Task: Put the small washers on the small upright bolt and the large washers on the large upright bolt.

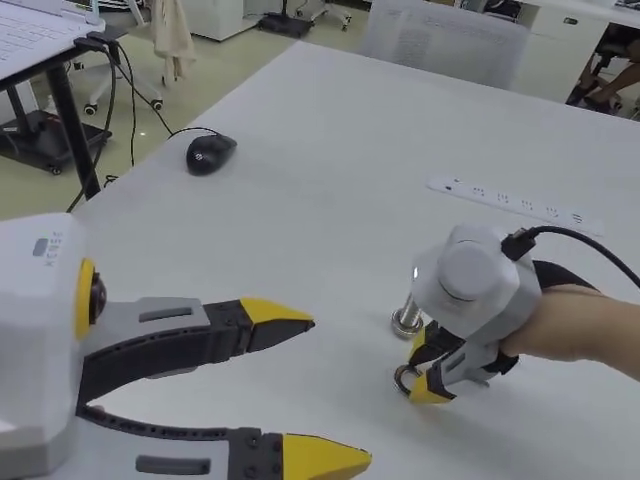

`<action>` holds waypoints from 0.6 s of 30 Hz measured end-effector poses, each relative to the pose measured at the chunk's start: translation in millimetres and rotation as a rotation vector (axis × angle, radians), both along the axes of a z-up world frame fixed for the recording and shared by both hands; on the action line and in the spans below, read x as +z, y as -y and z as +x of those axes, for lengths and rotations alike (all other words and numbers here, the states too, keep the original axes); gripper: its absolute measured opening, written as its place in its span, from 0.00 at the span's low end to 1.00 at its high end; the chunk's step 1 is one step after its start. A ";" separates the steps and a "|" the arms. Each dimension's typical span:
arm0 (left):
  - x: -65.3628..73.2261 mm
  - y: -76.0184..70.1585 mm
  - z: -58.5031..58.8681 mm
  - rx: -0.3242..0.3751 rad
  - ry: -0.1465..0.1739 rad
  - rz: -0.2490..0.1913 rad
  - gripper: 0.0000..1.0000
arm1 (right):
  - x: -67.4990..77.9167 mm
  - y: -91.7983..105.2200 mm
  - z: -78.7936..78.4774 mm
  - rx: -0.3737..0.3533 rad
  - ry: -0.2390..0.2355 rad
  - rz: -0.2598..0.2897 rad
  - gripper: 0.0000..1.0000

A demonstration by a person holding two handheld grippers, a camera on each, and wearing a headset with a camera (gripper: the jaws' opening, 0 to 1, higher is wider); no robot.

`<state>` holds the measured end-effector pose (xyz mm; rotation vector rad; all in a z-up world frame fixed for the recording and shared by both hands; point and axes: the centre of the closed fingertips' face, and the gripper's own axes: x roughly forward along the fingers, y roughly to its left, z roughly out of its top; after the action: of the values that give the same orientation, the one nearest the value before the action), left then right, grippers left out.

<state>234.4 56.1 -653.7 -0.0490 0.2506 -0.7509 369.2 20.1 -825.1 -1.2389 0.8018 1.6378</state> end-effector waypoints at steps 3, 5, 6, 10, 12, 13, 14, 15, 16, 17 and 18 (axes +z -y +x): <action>1.0 2.3 0.4 -0.008 0.005 0.000 0.52 | 6.1 6.5 3.6 0.001 0.011 -0.004 0.21; 1.8 3.7 0.7 -0.012 0.007 -0.002 0.52 | 12.0 10.0 7.8 -0.012 0.015 0.000 0.21; 1.6 4.2 1.0 -0.013 0.007 0.001 0.52 | 14.5 11.2 9.7 -0.019 0.019 0.003 0.21; 3.8 5.6 1.5 -0.020 0.014 -0.001 0.52 | 26.6 15.9 19.6 -0.035 0.046 0.018 0.22; 4.6 6.1 1.5 -0.024 0.016 0.002 0.52 | 31.9 17.9 24.7 -0.044 0.059 0.020 0.22; 4.5 6.2 1.6 -0.024 0.016 0.005 0.52 | 35.2 18.4 27.6 -0.049 0.065 0.025 0.22; 4.3 6.1 1.6 -0.025 0.014 0.007 0.52 | 37.3 18.5 29.3 -0.053 0.067 0.028 0.22; 4.1 5.9 1.5 -0.025 0.013 0.008 0.52 | 39.2 18.7 30.8 -0.055 0.071 0.030 0.22; 4.9 5.4 1.8 -0.023 0.017 0.009 0.52 | 41.7 18.8 33.7 -0.059 0.081 0.031 0.22; 5.6 5.2 2.0 -0.022 0.020 0.006 0.52 | 43.3 18.7 34.8 -0.062 0.083 0.032 0.22; 6.4 4.8 1.9 -0.021 0.020 0.002 0.52 | 45.8 18.2 36.8 -0.066 0.087 0.036 0.22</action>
<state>236.4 51.3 -647.3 -0.0366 0.2328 -0.7712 406.1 2.0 -779.4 -1.2373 0.7490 1.5286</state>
